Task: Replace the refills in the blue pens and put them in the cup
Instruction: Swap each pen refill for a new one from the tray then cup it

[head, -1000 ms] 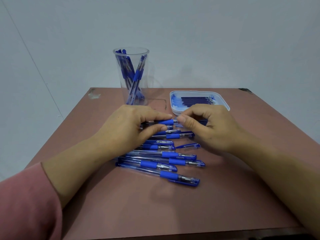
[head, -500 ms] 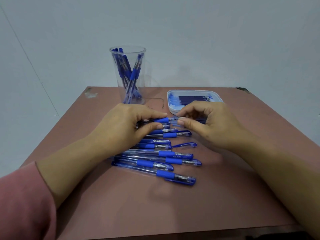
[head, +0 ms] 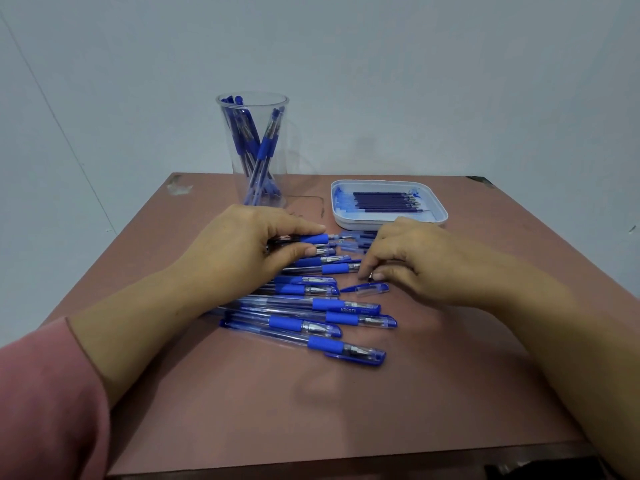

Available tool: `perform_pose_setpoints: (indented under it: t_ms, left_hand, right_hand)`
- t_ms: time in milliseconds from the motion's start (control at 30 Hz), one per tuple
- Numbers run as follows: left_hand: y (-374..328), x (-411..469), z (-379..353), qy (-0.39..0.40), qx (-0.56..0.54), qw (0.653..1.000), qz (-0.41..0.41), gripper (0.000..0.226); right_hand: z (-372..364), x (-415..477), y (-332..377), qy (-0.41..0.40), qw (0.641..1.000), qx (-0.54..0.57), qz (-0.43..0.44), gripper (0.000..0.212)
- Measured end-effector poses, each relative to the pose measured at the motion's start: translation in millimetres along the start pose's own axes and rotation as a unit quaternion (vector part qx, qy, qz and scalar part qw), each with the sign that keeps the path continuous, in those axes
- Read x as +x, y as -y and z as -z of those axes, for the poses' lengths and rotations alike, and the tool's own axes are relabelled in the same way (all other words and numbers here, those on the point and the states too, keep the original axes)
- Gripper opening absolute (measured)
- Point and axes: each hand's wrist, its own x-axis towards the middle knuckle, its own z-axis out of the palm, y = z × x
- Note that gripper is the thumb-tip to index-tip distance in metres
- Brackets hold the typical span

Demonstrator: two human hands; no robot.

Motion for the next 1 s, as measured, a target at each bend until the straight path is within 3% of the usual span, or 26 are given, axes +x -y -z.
perform_pose_setpoints:
  t_ms: [133, 367, 467, 800, 900, 1000]
  left_hand:
    - [-1.5, -0.2, 0.7, 0.003, -0.001, 1.000, -0.006, 0.040]
    - [-0.1, 0.1, -0.8, 0.000, 0.001, 1.000, -0.002, 0.035]
    - [-0.3, 0.2, -1.3, 0.000, 0.000, 1.000, 0.000, 0.031]
    - [-1.7, 0.7, -0.5, -0.003, -0.007, 1.000, 0.000, 0.036]
    - [-1.8, 0.2, -1.5, 0.004, -0.003, 1.000, -0.007, 0.032]
    - [-1.4, 0.3, -0.9, 0.000, 0.005, 1.000, -0.012, 0.030]
  right_hand:
    - [0.4, -0.5, -2.1, -0.022, 0.999, 0.026, -0.001, 0.020]
    - [-2.5, 1.7, 2.9, -0.237, 0.962, 0.132, 0.015, 0.015]
    - [-10.8, 9.5, 9.7, -0.245, 0.955, 0.166, 0.015, 0.020]
    - [-5.0, 2.5, -0.7, -0.230, 0.958, 0.168, -0.001, 0.008]
    - [-7.4, 3.7, 4.6, -0.211, 0.958, 0.194, 0.008, 0.021]
    - [-11.0, 9.2, 7.3, -0.206, 0.961, 0.182, 0.010, 0.020]
